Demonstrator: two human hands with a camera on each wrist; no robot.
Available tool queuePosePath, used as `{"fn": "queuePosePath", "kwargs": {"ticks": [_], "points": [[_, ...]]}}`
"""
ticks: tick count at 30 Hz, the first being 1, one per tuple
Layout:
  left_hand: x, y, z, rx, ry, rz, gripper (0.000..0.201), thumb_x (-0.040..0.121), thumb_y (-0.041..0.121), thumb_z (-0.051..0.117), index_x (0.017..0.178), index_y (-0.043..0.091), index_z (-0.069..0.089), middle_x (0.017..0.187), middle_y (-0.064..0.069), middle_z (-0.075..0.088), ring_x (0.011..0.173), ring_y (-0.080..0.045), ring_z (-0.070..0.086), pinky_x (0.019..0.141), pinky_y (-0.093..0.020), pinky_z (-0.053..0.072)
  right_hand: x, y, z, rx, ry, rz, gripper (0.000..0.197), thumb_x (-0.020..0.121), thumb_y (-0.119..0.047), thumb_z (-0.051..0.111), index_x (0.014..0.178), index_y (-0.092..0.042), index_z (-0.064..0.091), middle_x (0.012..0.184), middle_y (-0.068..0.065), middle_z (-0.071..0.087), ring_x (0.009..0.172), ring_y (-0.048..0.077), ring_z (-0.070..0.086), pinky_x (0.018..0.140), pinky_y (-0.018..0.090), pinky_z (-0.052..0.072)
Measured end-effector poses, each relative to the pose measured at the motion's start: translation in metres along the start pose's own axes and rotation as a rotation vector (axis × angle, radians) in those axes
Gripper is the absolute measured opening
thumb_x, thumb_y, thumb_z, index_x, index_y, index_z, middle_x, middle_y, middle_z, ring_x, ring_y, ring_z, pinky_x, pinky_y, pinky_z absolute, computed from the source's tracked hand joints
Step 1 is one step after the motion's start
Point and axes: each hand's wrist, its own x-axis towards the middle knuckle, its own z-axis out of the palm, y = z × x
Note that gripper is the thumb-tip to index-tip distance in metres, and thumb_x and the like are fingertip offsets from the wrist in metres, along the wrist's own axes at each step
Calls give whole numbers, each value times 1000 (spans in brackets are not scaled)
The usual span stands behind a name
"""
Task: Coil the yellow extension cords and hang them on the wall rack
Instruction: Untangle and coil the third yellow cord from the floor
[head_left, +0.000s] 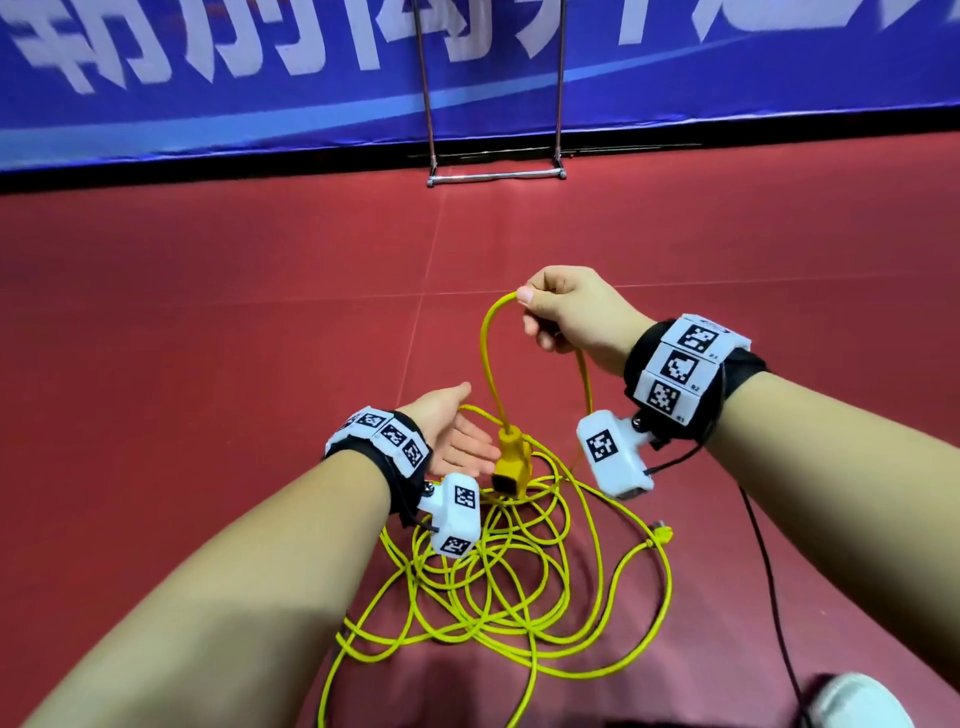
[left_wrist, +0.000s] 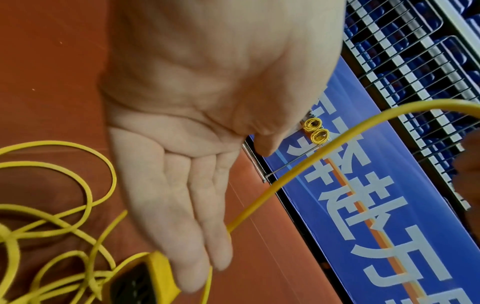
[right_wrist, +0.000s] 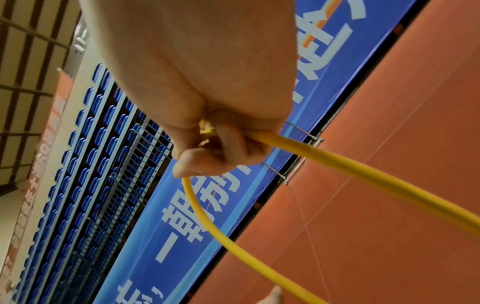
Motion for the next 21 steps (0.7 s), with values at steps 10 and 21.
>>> {"fn": "queuePosePath", "kwargs": {"ticks": [10, 21], "points": [[5, -2, 9, -454, -51, -27, 38, 98, 27, 35, 120, -3, 45, 85, -23, 66, 54, -40, 68, 34, -29, 49, -5, -8, 12, 154, -182, 51, 21, 102, -20, 50, 82, -16, 47, 64, 3, 58, 45, 13, 44, 45, 22, 27], [29, -32, -20, -210, 386, -13, 34, 97, 5, 32, 64, 9, 40, 41, -9, 49, 34, -16, 46, 33, -14, 35, -5, 32, -1, -284, -218, 315, 22, 94, -21, 64, 75, -13, 55, 57, 6, 56, 43, 18, 45, 45, 23, 32]]}}
